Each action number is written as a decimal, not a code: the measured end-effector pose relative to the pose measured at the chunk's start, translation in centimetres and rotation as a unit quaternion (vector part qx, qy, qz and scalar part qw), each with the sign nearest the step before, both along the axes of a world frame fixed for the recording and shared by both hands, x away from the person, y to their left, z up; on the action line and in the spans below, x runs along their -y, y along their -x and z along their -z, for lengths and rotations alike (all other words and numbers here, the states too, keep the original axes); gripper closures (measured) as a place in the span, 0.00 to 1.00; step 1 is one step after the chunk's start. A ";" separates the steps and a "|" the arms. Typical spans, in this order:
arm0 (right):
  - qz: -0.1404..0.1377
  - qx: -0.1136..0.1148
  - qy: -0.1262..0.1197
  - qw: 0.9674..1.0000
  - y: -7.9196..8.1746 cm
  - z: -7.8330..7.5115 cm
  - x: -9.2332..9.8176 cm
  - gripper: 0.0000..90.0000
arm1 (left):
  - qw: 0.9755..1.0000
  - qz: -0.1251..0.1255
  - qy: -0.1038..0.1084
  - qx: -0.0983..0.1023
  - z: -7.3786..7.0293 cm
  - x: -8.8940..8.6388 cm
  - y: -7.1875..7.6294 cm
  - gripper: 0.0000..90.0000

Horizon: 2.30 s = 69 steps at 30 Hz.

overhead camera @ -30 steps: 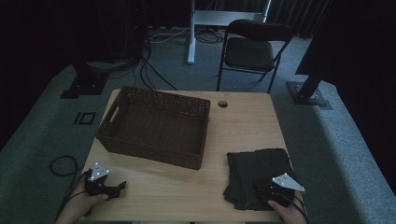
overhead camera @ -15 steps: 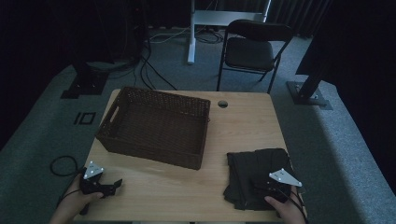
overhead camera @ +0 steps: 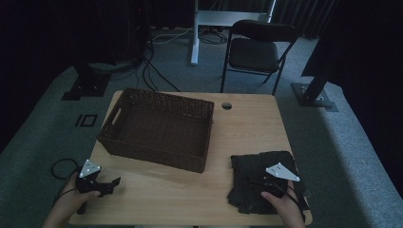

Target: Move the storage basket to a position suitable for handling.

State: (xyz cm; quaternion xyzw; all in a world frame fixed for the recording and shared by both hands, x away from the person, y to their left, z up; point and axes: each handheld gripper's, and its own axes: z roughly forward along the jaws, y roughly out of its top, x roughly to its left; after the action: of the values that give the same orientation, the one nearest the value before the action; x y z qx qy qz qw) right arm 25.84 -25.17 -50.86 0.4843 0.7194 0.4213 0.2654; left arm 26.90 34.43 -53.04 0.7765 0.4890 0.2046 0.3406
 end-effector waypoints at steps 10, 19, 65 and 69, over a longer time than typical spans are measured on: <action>-0.023 0.011 -0.004 1.000 -0.9 -1.1 -2.2 0.15 | 1.000 0.001 0.008 0.018 -1.3 -0.9 -0.4 0.07; -0.035 0.016 -0.011 0.999 -1.7 -1.9 -3.8 0.15 | 0.999 -0.003 0.015 0.037 -2.9 -1.6 -0.9 0.07; -0.068 0.036 -0.030 0.997 -6.2 -5.5 -11.9 0.15 | 0.990 -0.028 0.081 0.116 -8.4 -3.4 -8.1 0.08; -0.063 0.037 -0.026 0.997 -6.6 -5.3 -12.3 0.15 | 0.989 -0.055 0.074 0.113 -7.5 -3.5 -9.1 0.08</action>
State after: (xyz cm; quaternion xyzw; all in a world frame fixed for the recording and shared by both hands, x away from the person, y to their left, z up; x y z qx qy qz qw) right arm 32.45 -12.87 -45.60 0.4287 0.7267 0.4738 0.2523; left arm 36.05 37.89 -45.50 0.6928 0.5036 0.2725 0.4383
